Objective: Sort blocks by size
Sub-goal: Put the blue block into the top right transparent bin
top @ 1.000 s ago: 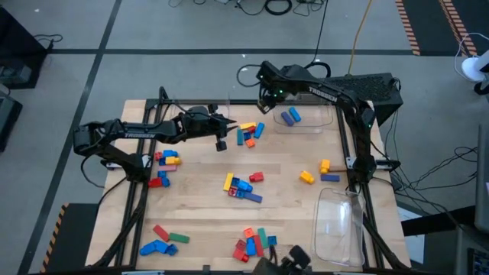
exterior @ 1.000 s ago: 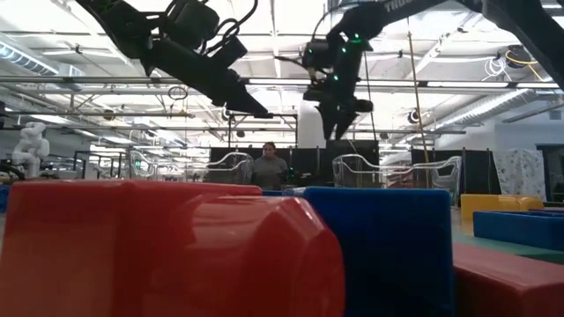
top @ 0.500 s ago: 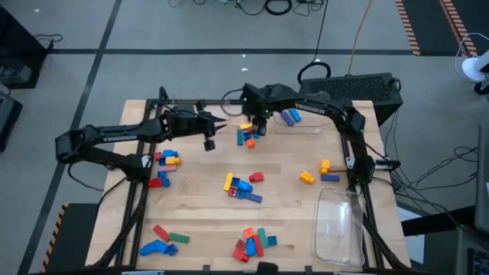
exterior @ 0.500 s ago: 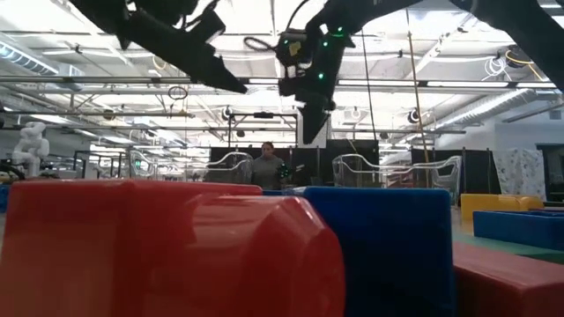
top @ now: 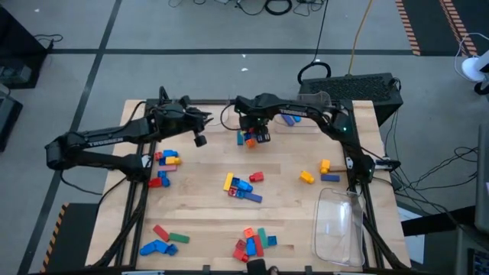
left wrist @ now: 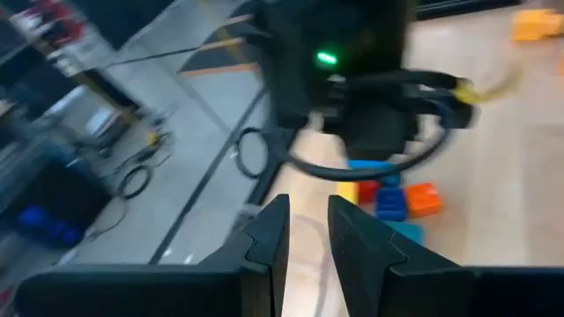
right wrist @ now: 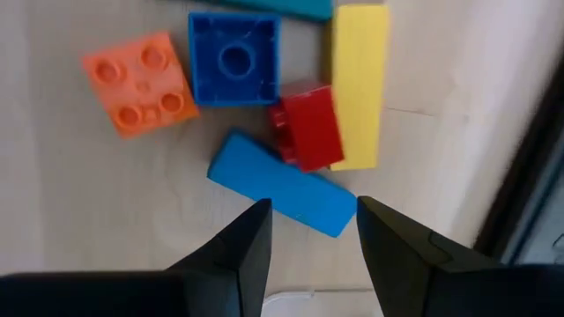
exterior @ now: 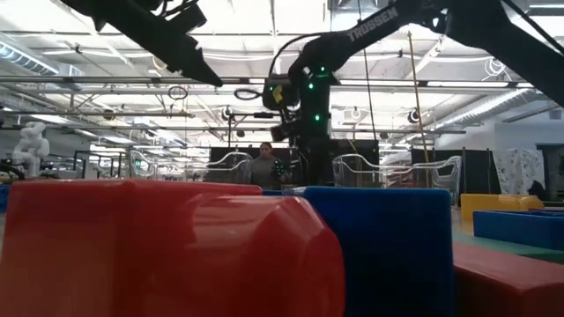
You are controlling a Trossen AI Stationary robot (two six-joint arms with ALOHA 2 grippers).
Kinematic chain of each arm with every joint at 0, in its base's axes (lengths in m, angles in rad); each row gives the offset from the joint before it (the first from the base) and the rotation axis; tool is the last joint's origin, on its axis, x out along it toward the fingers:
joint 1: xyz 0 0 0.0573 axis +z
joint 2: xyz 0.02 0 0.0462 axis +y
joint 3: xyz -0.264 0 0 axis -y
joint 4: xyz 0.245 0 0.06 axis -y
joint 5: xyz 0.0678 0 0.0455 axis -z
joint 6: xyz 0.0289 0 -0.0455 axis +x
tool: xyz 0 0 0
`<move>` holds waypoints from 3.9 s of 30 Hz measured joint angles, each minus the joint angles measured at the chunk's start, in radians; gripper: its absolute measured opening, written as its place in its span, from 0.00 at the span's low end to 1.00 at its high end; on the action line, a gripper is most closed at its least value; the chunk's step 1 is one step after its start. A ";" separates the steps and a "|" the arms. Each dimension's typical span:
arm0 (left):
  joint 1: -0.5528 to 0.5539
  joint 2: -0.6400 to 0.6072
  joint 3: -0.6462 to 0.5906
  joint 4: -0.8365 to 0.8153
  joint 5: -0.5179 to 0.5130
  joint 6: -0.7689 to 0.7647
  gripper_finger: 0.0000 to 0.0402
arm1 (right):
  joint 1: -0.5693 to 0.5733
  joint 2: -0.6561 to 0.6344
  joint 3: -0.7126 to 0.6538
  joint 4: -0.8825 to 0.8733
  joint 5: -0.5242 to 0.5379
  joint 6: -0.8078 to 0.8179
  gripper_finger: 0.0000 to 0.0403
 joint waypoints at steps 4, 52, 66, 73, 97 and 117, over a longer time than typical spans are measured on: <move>0.019 -0.023 0.000 -0.029 -0.024 -0.032 0.21 | -0.003 0.029 0.000 0.005 0.001 -0.091 0.38; 0.023 -0.031 0.000 -0.027 -0.022 -0.057 0.21 | 0.024 0.035 0.021 -0.227 -0.097 -0.340 0.73; 0.024 -0.031 0.000 -0.025 -0.021 -0.057 0.21 | 0.061 0.040 -0.068 -0.169 0.037 -0.376 0.59; 0.023 -0.031 0.000 -0.017 -0.021 -0.058 0.21 | 0.070 0.039 -0.068 -0.174 0.018 -0.282 0.46; 0.023 -0.031 0.000 -0.020 -0.021 -0.058 0.21 | 0.085 0.001 -0.016 -0.242 -0.092 0.045 0.22; 0.013 -0.031 0.000 -0.020 -0.018 -0.084 0.21 | -0.204 -0.274 0.008 -0.158 -0.056 0.594 0.23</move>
